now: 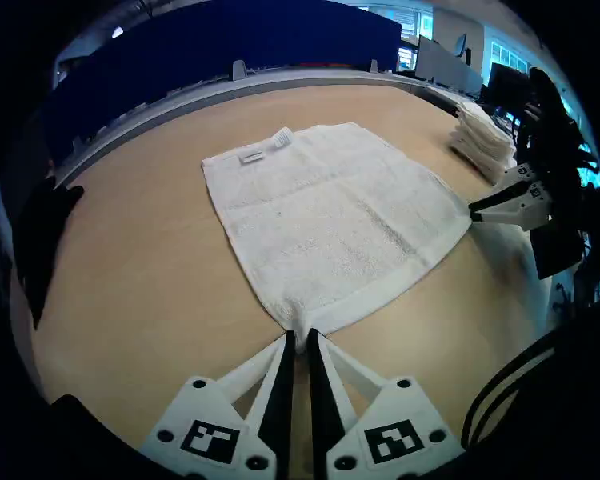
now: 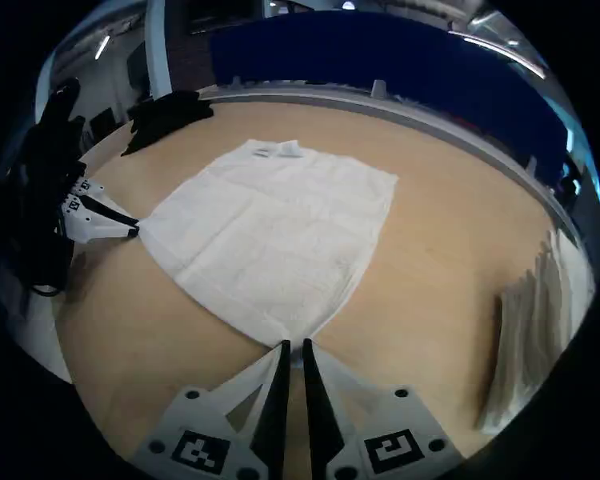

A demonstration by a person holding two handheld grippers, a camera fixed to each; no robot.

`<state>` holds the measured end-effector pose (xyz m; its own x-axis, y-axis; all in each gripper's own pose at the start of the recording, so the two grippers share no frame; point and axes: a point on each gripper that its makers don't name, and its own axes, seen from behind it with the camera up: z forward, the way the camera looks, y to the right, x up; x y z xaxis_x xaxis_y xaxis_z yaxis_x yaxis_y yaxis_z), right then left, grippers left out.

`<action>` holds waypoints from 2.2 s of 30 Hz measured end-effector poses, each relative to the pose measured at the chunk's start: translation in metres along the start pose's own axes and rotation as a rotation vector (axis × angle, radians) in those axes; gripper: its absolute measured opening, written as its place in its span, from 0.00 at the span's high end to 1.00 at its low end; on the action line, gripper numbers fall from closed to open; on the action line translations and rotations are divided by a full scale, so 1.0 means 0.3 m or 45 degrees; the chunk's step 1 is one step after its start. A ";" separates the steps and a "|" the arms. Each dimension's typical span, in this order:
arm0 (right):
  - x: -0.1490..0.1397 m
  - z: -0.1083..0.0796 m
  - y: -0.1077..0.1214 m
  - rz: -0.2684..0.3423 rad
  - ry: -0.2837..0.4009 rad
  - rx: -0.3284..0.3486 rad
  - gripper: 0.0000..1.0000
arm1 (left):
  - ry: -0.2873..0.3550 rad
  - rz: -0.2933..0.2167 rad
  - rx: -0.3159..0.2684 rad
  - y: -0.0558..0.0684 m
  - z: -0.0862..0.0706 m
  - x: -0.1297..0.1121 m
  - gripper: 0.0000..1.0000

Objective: Fold towel

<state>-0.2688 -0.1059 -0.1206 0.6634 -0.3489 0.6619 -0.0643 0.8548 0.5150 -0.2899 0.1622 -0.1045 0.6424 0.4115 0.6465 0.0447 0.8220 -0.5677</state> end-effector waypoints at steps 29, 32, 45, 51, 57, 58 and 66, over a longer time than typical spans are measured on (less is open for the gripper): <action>0.252 -0.192 -0.008 -0.027 0.148 0.005 0.89 | 0.110 -0.102 0.011 -0.012 -0.216 0.204 0.89; 0.263 -0.224 -0.015 -0.027 0.156 0.007 0.89 | 0.108 -0.117 0.003 -0.003 -0.240 0.209 0.89; 0.264 -0.343 -0.067 0.000 0.163 0.038 0.89 | 0.069 -0.154 -0.058 0.063 -0.335 0.179 0.89; 0.239 -0.373 -0.092 0.020 0.148 0.057 0.90 | 0.053 -0.167 -0.071 0.083 -0.369 0.159 0.89; 0.220 -0.386 -0.105 0.028 0.137 0.063 0.90 | 0.042 -0.180 -0.078 0.095 -0.381 0.137 0.89; 0.220 -0.385 -0.106 0.027 0.136 0.064 0.90 | 0.041 -0.180 -0.078 0.096 -0.381 0.136 0.89; 0.244 -0.368 -0.096 0.026 0.144 0.060 0.90 | 0.055 -0.204 -0.070 0.082 -0.365 0.156 0.89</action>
<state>-0.1361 -0.1135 -0.1471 0.7411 -0.2837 0.6085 -0.1118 0.8415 0.5286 -0.1751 0.1587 -0.1440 0.6560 0.2588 0.7090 0.1901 0.8525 -0.4870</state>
